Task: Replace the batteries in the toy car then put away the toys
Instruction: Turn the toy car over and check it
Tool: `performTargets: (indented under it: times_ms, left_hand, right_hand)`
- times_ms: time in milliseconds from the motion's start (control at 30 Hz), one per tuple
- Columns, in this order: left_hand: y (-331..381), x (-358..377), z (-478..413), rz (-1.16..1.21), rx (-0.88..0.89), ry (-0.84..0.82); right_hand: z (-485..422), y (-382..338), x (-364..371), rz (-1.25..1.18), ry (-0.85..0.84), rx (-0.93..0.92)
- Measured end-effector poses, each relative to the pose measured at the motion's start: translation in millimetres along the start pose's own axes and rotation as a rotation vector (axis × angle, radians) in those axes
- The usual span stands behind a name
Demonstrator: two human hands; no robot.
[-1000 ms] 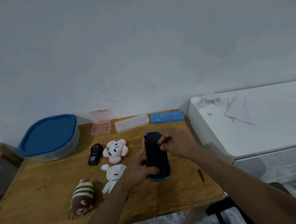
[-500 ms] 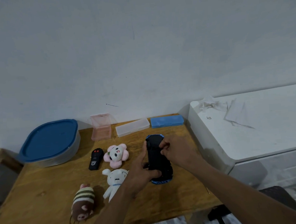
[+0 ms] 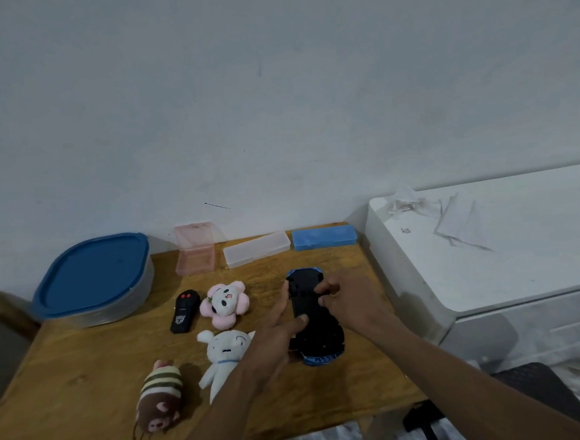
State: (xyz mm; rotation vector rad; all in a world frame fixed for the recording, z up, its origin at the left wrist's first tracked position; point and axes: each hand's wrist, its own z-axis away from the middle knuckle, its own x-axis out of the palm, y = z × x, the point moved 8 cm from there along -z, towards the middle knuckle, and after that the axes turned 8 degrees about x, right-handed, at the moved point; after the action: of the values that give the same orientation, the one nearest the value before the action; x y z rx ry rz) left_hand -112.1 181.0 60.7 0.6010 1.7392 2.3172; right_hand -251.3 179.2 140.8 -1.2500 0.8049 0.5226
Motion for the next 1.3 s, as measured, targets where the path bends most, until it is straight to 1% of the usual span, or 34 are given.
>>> performTargets:
  times_ms: [100, 333, 467, 667, 833, 967, 1033, 1167, 1300]
  left_hand:
    - [0.2, -0.8, -0.8, 0.001, 0.007, 0.023]
    - [3.1, 1.6, 3.2, -0.092, 0.062, 0.021]
    - [0.3, 5.0, 5.1, -0.100, 0.048, 0.003]
    - [-10.1, 11.4, 6.2, -0.115, -0.017, -0.003]
    - [-20.8, 21.5, 6.7, -0.054, -0.091, -0.025]
    - [-40.2, 27.9, 2.3, -0.001, -0.130, -0.012]
    - [-52.5, 33.5, 2.3, 0.024, -0.163, -0.003]
    - [-71.9, 44.2, 5.1, 0.085, -0.218, 0.017]
    - [-82.4, 49.5, 4.4, 0.106, -0.257, 0.055]
  right_hand:
    - [1.9, 0.1, -1.2, -0.001, 0.000, 0.008]
    - [11.7, -2.8, -3.5, 0.047, -0.008, -0.014]
    - [15.9, 4.6, -5.5, -0.005, -0.009, 0.000]
    - [11.7, 36.8, 1.1, -0.217, -0.018, 0.185]
    - [7.9, 66.3, 6.5, -0.210, -0.003, 0.249]
    - [6.9, 95.5, 3.3, -0.260, 0.011, 0.317]
    - [8.7, 115.3, -3.7, -0.239, 0.002, 0.370]
    - [15.4, 173.2, -12.2, -0.115, -0.002, 0.493]
    - [21.7, 196.2, -3.0, 0.005, -0.075, 0.533]
